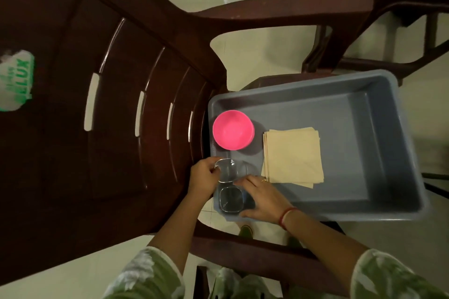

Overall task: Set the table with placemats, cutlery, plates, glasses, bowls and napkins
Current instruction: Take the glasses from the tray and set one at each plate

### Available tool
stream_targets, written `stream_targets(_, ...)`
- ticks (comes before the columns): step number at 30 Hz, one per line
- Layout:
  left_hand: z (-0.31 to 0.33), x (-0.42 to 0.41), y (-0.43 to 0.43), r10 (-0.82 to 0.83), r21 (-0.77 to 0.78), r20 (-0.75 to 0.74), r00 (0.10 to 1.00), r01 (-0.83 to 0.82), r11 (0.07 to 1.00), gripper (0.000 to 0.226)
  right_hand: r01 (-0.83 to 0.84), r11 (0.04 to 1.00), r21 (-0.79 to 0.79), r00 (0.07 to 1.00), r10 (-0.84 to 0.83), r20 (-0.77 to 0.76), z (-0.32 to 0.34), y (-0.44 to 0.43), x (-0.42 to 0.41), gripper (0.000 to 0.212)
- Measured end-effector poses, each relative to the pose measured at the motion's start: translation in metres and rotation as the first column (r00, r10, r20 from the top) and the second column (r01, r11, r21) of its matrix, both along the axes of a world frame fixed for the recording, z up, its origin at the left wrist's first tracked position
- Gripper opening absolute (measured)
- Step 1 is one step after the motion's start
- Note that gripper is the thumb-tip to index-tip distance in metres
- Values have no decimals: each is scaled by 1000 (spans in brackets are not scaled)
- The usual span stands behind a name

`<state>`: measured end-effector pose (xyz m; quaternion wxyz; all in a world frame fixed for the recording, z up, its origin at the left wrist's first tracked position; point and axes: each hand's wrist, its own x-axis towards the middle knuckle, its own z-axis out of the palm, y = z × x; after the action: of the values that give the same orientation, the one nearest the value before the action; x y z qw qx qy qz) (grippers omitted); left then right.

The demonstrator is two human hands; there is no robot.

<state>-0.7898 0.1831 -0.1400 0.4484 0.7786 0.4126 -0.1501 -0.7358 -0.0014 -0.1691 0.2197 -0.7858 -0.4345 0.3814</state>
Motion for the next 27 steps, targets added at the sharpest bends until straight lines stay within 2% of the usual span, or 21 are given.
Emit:
stream_targets(3,2,1,4,-6,37,22,1000,5,999,33,-36,999,35,999,35,32,-4,6,-7,75)
stream_targets(7,5,1,12,-52,46,8,999,52,998,36,17,999,28,998,-15,-55,-1,13,-9,68)
stream_targets(11,16,-1,13,-82,44,17,997,81,996,36,160,987,11,972,-156,-174,17,1,-3,65)
stream_targets(16,66,4,12,-158,63,36,987,155,986,31,331,941,77,925,-307,-223,65,-34,16,68)
stream_targets(19,117,12,9,-221,130,108,969,206,970,24,503,855,125,853,-468,-232,114,-56,26,62)
stream_targets(22,164,21,-1,-265,179,201,943,231,956,25,674,705,223,737,-622,-263,162,-76,30,59)
stream_targets(24,194,29,-12,-293,197,247,924,248,948,31,745,606,278,667,-684,-295,194,-92,28,61)
stream_targets(27,238,47,-39,-336,232,293,895,275,933,18,792,481,375,598,-732,-326,235,-122,22,60)
